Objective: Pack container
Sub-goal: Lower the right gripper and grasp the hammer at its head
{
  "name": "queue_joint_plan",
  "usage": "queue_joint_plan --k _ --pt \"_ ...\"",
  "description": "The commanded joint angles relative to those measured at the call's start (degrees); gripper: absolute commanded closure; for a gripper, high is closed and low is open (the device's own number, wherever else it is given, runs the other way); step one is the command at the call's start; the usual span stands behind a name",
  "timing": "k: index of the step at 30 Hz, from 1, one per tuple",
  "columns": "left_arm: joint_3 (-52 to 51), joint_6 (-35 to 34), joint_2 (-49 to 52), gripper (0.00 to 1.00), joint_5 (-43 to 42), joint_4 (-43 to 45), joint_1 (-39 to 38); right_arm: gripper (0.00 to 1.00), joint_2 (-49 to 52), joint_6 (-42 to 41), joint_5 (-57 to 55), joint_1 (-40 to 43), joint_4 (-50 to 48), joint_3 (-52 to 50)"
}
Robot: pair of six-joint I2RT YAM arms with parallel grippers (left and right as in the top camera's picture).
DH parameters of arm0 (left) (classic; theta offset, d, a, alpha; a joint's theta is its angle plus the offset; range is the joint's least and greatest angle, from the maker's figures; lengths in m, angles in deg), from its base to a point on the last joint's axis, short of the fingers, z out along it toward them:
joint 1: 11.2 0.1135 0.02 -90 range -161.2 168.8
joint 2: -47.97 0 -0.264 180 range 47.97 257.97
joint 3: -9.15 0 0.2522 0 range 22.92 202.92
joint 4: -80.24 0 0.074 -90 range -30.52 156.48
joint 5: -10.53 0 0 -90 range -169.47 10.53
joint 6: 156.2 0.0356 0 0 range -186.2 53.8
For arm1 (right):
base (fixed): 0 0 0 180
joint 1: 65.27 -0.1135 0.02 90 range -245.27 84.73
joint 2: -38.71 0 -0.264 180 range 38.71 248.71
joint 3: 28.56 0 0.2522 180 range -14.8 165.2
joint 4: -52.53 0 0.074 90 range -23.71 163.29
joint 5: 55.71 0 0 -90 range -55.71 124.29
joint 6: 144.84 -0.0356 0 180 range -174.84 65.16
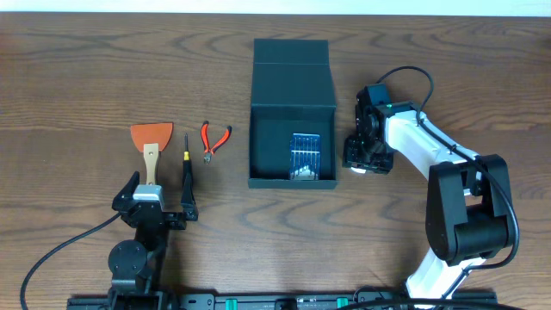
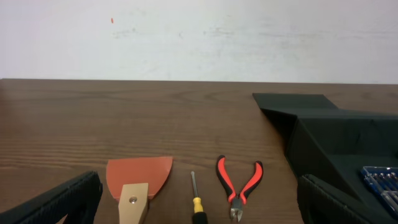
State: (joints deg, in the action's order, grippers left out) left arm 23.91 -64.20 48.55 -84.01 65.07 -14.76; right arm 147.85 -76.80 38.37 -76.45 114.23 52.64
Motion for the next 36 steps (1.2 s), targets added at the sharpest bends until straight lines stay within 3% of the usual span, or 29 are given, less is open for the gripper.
queue_joint_plan --k 1,7,13,19,24,36 --pt "-0.76 0.94 -0.28 0.02 -1.05 -2.19 -0.17 0.44 1.88 -0.39 1.77 -0.59 0.02 -0.48" --pt "-0.76 0.94 -0.28 0.01 -1.05 -2.19 -0.17 0.51 1.88 -0.02 1.77 -0.59 0.04 -0.48" --pt "-0.76 0.94 -0.28 0.02 -1.05 -2.19 -0.17 0.73 1.88 0.79 1.77 -0.59 0.04 -0.48" --pt "-0.76 0.94 -0.28 0.01 -1.05 -2.19 -0.17 0.87 1.88 0.79 1.73 -0.59 -0.07 -0.48" --pt "-0.76 0.94 -0.28 0.02 -1.05 -2.19 -0.17 0.94 1.88 0.81 1.73 -0.59 -0.20 -0.46" --pt "-0.76 0.94 -0.28 0.01 -1.05 -2.19 -0.17 0.98 1.86 0.83 1.70 -0.48 0.13 0.22"
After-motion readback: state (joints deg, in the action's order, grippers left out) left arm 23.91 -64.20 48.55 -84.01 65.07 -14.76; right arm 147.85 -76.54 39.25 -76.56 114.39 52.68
